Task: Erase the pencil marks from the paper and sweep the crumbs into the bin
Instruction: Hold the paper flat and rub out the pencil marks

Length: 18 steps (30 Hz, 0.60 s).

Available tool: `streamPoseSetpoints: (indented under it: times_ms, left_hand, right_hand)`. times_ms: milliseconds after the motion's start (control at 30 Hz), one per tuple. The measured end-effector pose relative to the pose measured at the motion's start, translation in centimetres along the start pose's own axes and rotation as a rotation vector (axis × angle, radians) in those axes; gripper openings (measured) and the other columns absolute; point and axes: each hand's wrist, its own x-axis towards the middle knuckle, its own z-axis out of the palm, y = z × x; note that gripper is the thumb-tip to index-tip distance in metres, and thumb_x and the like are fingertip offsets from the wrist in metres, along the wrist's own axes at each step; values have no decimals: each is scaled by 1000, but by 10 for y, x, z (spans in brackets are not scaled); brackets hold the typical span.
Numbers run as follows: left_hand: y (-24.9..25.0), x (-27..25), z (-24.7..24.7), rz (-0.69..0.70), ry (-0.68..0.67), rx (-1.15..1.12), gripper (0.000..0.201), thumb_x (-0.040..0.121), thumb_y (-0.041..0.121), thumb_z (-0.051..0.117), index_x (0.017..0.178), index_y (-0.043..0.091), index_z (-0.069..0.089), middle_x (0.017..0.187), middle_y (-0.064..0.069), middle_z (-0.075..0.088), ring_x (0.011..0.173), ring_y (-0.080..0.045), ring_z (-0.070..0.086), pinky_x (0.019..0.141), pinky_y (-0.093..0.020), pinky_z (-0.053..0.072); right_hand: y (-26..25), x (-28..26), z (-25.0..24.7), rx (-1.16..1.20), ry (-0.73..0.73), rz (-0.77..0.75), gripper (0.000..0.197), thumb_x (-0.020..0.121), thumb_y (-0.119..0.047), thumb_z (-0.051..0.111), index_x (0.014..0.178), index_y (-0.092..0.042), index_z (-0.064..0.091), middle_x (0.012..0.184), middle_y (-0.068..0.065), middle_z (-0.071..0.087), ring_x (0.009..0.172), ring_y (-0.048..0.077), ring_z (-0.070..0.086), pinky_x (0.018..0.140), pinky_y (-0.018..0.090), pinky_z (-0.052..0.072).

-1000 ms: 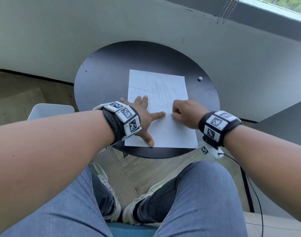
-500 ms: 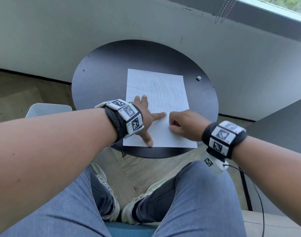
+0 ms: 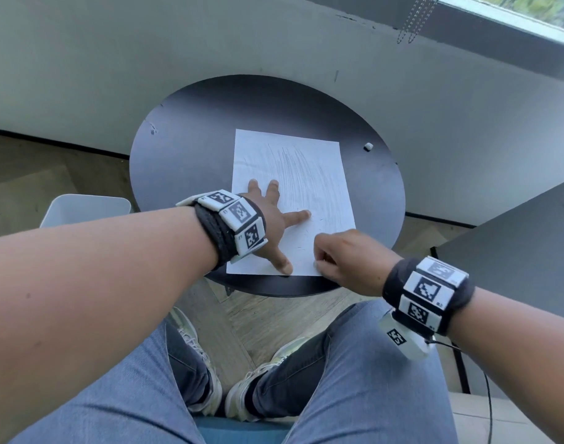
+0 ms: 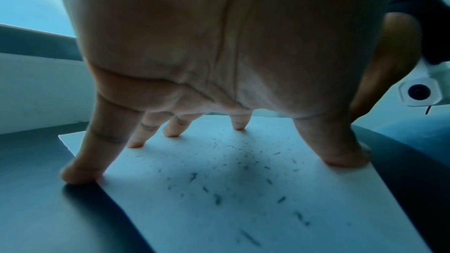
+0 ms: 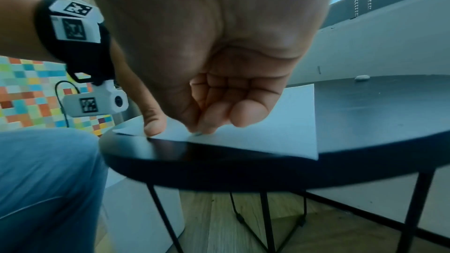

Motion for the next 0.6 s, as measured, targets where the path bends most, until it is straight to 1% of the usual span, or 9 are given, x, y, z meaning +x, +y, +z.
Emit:
streamPoseSetpoints:
  times_ms: [67,133,267,333,400,500,600]
  left_hand:
    - [2,0,0,0,-1,14,122,64,90,66,149,64,-17,166,-15,-27,151,-54,-15,110,-72,30]
    - [5,0,-3,2,-5,24,122,66,88,66,151,62,-17,166,-18,-27,150,-57,-14,110,-73,28]
    - [6,0,-4,2,1,39,122,65,89,66,151,62,-17,166,-20,-23,149,-59,-11,110,-74,28]
    - [6,0,-4,-1,-1,37,123,65,88,67,151,62,-17,166,-21,-23,149,-59,-11,110,-74,28]
    - [7,0,-6,-6,-5,31,124,66,86,69,151,61,-17,166,-21,-23,149,-60,-11,110,-74,29]
    - [8,0,-7,-12,-9,21,127,64,85,72,151,61,-17,166,-21,-23,149,-60,-10,109,-74,29]
    - [9,2,-7,-13,-12,25,129,62,85,73,151,62,-18,166,-21,-23,148,-62,-9,108,-75,30]
  right_hand:
    - [4,11,-5,10,-6,24,12,96,-27,53,88,-19,56,75,-3,59,70,18,55,62,34,48]
    - [14,30,-13,36,34,93,12,95,-27,53,86,-20,56,77,-3,59,72,20,57,63,33,48]
    - [35,62,-28,47,124,226,12,94,-22,54,91,-13,61,86,2,63,83,23,56,71,36,49]
    - [35,63,-28,59,130,246,12,95,-23,53,92,-14,60,86,1,62,84,22,55,71,36,49]
    - [29,51,-22,47,99,213,12,96,-25,51,90,-17,58,82,-1,60,78,21,57,67,35,50]
    - [15,18,-8,14,40,102,15,96,-28,51,86,-18,55,73,-3,59,69,19,56,62,35,49]
    - [10,0,-1,33,6,34,15,94,-28,55,82,-20,53,67,-8,55,64,16,52,61,35,48]
